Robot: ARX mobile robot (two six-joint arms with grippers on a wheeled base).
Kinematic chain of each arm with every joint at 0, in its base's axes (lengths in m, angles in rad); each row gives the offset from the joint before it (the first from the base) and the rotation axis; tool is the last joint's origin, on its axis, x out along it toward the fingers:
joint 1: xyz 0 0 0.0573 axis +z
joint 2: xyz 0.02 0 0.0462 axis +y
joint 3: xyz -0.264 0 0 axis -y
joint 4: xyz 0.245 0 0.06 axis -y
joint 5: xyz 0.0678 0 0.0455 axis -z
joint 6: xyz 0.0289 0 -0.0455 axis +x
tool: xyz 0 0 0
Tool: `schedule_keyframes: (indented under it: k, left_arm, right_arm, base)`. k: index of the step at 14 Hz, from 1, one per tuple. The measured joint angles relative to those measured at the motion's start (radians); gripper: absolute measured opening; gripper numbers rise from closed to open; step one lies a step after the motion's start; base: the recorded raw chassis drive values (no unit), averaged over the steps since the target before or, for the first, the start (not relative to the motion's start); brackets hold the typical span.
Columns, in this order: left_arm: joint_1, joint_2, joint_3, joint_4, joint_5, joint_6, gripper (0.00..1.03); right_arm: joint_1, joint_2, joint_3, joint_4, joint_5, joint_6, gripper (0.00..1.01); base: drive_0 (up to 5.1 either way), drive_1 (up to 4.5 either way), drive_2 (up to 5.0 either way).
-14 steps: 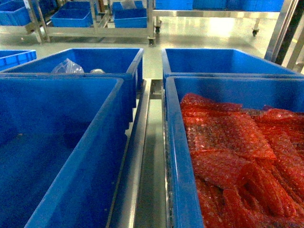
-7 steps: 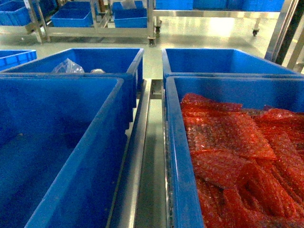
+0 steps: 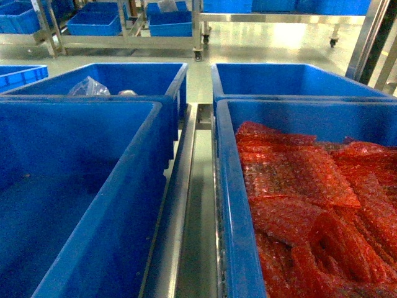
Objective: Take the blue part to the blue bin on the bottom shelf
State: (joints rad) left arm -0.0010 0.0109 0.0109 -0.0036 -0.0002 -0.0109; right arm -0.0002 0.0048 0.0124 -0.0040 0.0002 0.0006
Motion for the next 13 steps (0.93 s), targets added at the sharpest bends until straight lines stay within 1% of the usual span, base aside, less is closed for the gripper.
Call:
schedule_keyframes:
  k: [2, 5, 6, 7, 10, 11, 13]
  left_arm:
    - [0.000, 0.000, 0.000, 0.000, 0.000, 0.000, 0.02]
    - [0.000, 0.000, 0.000, 0.000, 0.000, 0.000, 0.35]
    - [0.000, 0.000, 0.000, 0.000, 0.000, 0.000, 0.44]
    - [0.000, 0.000, 0.000, 0.000, 0.000, 0.000, 0.57]
    - [0.000, 0.000, 0.000, 0.000, 0.000, 0.000, 1.00]
    - [0.000, 0.000, 0.000, 0.000, 0.000, 0.001, 0.97]
    - [0.000, 0.000, 0.000, 0.000, 0.000, 0.001, 0.98]
  right_arm:
    - [0.000, 0.000, 0.000, 0.000, 0.000, 0.000, 0.98]
    - [0.000, 0.000, 0.000, 0.000, 0.000, 0.000, 0.98]
    - [0.000, 0.000, 0.000, 0.000, 0.000, 0.000, 0.98]
    - [0.000, 0.000, 0.000, 0.000, 0.000, 0.000, 0.98]
    - [0.000, 0.000, 0.000, 0.000, 0.000, 0.000, 0.98]
    - [0.000, 0.000, 0.000, 0.000, 0.000, 0.000, 0.98]
    - [0.000, 0.000, 0.000, 0.000, 0.000, 0.000, 0.98]
  base:
    - [0.0, 0.00, 0.0]
    - [0.0, 0.00, 0.0]
    - [0.0, 0.00, 0.0]
    - [0.0, 0.00, 0.0]
    - [0.0, 0.00, 0.0]
    - [0.0, 0.00, 0.0]
    - [0.0, 0.00, 0.0]
